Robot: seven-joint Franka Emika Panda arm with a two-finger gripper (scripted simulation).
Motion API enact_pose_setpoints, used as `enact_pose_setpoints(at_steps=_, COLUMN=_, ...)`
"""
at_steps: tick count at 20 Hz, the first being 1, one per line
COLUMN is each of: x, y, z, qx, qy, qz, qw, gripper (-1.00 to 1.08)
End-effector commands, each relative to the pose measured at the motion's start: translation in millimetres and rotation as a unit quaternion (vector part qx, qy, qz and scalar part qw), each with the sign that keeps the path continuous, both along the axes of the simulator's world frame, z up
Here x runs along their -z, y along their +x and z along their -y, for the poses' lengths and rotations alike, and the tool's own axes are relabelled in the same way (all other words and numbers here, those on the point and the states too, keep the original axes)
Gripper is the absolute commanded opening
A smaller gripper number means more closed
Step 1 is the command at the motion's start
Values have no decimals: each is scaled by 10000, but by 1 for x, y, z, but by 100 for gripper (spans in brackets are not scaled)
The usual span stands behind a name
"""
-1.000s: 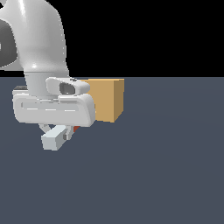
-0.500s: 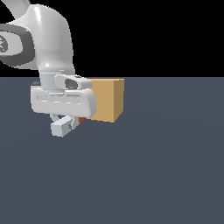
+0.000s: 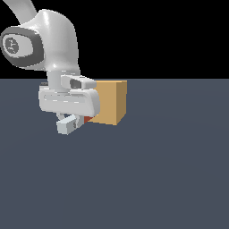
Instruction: Insert the peg into the horizontal hole in a box.
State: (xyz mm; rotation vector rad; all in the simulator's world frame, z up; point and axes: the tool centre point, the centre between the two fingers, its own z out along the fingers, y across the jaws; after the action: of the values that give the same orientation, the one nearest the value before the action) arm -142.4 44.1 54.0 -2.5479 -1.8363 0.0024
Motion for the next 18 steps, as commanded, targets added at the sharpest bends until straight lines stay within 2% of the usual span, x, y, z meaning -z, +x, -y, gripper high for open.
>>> enact_pose_setpoints(at_steps=1, x=-1, y=1, z=-2, qx=32, qy=1, qz=9, qw=10000, gripper=-100)
enact_pose_setpoints(at_steps=14, x=-1, y=3, z=-2, qx=33, qy=5, qz=8, qw=10000, gripper=-100)
enact_pose_setpoints(at_steps=18, x=-1, y=5, z=-10, qx=33, qy=5, qz=8, qw=10000, gripper=-100)
